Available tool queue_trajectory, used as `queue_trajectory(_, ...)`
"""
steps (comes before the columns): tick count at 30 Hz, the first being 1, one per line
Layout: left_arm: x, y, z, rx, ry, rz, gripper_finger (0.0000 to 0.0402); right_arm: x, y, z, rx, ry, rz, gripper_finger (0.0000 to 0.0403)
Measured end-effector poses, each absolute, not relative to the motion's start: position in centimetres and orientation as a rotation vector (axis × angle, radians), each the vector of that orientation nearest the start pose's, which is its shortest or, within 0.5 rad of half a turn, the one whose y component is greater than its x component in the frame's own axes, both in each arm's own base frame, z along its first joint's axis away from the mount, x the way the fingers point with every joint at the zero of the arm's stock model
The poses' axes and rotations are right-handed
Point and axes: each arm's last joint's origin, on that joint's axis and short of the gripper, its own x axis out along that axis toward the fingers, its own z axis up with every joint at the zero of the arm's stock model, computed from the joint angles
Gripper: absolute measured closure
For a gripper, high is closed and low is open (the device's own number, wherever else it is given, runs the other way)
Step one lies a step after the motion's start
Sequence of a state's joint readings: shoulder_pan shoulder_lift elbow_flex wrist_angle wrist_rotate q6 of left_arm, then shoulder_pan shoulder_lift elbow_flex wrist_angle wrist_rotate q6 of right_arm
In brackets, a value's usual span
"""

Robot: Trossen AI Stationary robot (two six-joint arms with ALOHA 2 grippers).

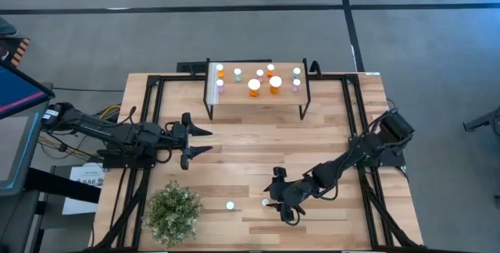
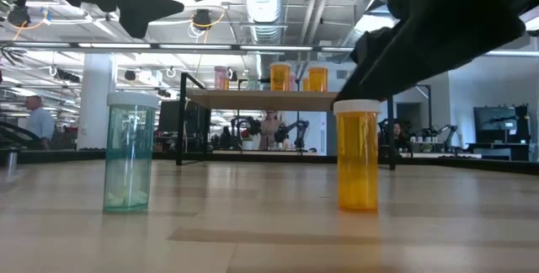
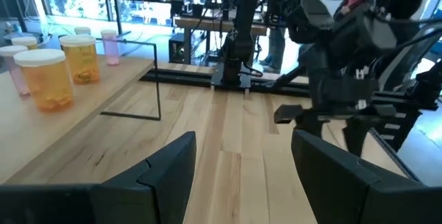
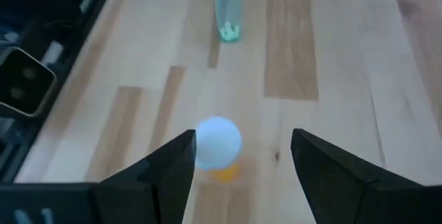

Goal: Pick and place medicine bottles onto shelf by color
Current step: Put the light orange pill bottle on the shelf

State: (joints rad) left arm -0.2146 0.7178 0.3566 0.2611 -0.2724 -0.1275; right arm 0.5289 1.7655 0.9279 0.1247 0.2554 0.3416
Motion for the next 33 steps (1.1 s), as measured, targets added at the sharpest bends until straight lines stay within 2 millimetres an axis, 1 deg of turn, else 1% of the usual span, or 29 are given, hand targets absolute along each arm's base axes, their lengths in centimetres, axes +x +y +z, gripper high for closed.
queue_trajectory(6,17.0,-2.9,23.5,-0.087,0.099,0.066,0.0176,31.0,17.3,15.2,0.075,0.701,0.173,0.0143)
queue_trajectory(15,17.3,-3.0,23.3,-0.088,0.103,0.064,0.0176,31.0,17.2,15.2,0.101,0.710,0.170,0.0143)
queue_trajectory(20,17.4,-3.0,23.1,-0.087,0.112,0.048,0.0176,30.8,16.9,14.8,0.023,0.753,0.182,0.0143)
queue_trajectory(22,17.6,-3.1,22.9,-0.085,0.129,0.040,0.0176,30.5,16.8,15.0,-0.018,0.778,0.189,0.0143)
queue_trajectory(25,17.8,-3.2,22.7,-0.083,0.144,0.041,0.0176,30.1,16.6,16.1,-0.057,0.825,0.187,0.0143)
queue_trajectory(28,18.2,-3.3,22.6,-0.079,0.159,0.037,0.0176,29.8,16.4,17.9,-0.089,0.852,0.190,0.0143)
queue_trajectory(31,18.9,-3.4,22.5,-0.071,0.184,0.027,0.0176,29.5,16.1,19.1,-0.170,0.866,0.212,0.0143)
queue_trajectory(33,19.4,-3.6,22.3,-0.068,0.209,0.001,0.0176,29.7,16.1,19.4,-0.240,0.852,0.244,0.0143)
